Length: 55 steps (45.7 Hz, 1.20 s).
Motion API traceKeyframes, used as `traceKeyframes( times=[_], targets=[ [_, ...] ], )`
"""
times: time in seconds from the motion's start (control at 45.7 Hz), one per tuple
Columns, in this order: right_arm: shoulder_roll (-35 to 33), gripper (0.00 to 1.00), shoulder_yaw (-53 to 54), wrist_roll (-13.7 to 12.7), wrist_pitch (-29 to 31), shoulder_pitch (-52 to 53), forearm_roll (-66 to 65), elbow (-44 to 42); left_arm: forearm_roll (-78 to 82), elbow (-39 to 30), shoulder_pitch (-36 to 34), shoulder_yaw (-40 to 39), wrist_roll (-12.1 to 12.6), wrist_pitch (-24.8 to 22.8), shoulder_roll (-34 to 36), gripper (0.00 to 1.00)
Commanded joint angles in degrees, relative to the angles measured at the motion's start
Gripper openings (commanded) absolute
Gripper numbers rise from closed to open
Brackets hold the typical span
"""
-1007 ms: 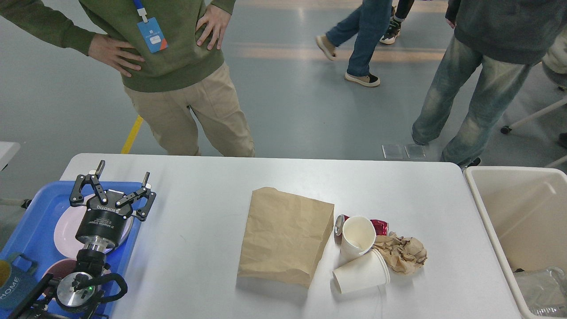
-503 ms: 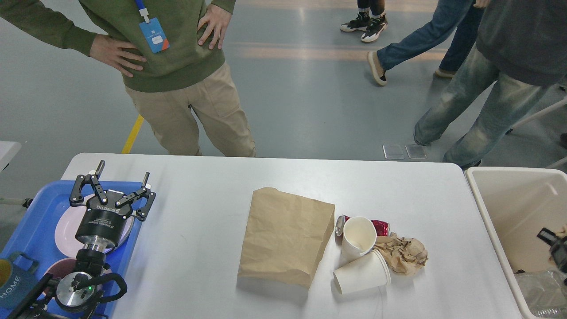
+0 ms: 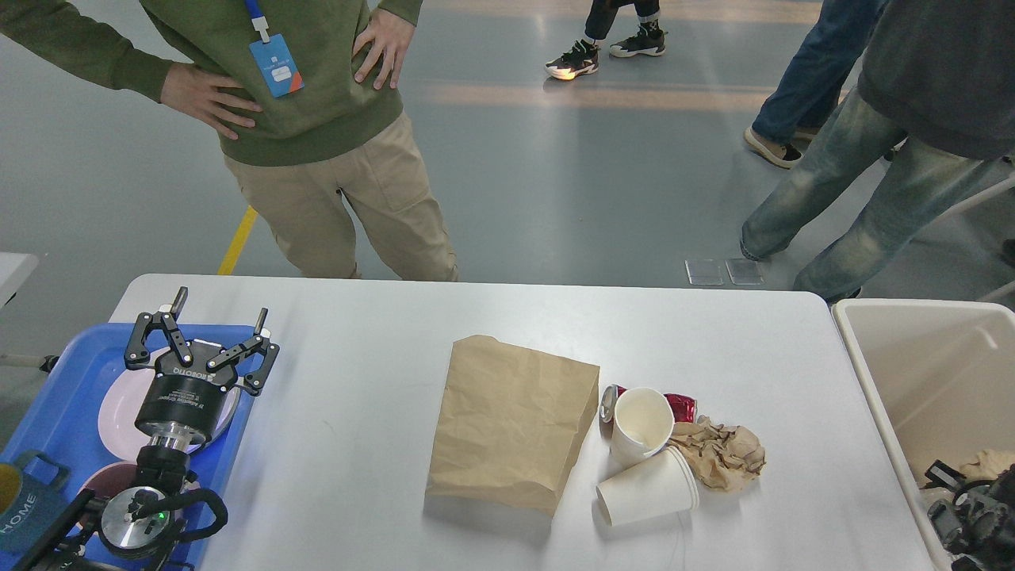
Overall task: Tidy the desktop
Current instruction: 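Raise the right gripper and move it toward the brown paper bag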
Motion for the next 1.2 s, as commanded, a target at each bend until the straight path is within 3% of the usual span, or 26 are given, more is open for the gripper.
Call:
traceKeyframes(
  times=[0.0, 0.306, 0.547, 0.788, 1.007, 1.182],
  targets=[
    [0.42, 1.0, 0.05, 0.08, 0.02, -0.03, 0.01, 0.23, 0.0, 0.01, 0.0, 0.02, 0.0, -0.05, 0.02, 0.97],
    [-1.43, 1.0, -0.04, 0.08, 0.1, 1.29, -0.08, 1.19, 0.0, 0.01, 0.0, -0.07, 0.0, -0.05, 0.02, 0.97],
    [-6.61, 1.0, -0.57, 0.34, 0.98, 8.49, -0.78, 10.42, 0.0, 0.01, 0.0, 0.02, 0.0, -0.05, 0.02, 0.97],
    [-10.83, 1.0, -4.78, -0.19, 4.67, 23.78, -7.28, 27.72, 0.0, 0.01, -0.09, -0.07, 0.0, -0.05, 0.02, 0.97],
    [-14.26, 1.0, -15.05, -0.19, 16.44, 47.93, -9.57, 50.92, 0.0, 0.01, 0.0, -0.07, 0.0, -0.05, -0.06, 0.97],
    [-9.52, 1.0, -25.7, -0.28, 24.09, 67.89, -9.22, 67.1, 0.0, 0.01, 0.0, -0.07, 0.0, -0.05, 0.02, 0.97]
  ],
)
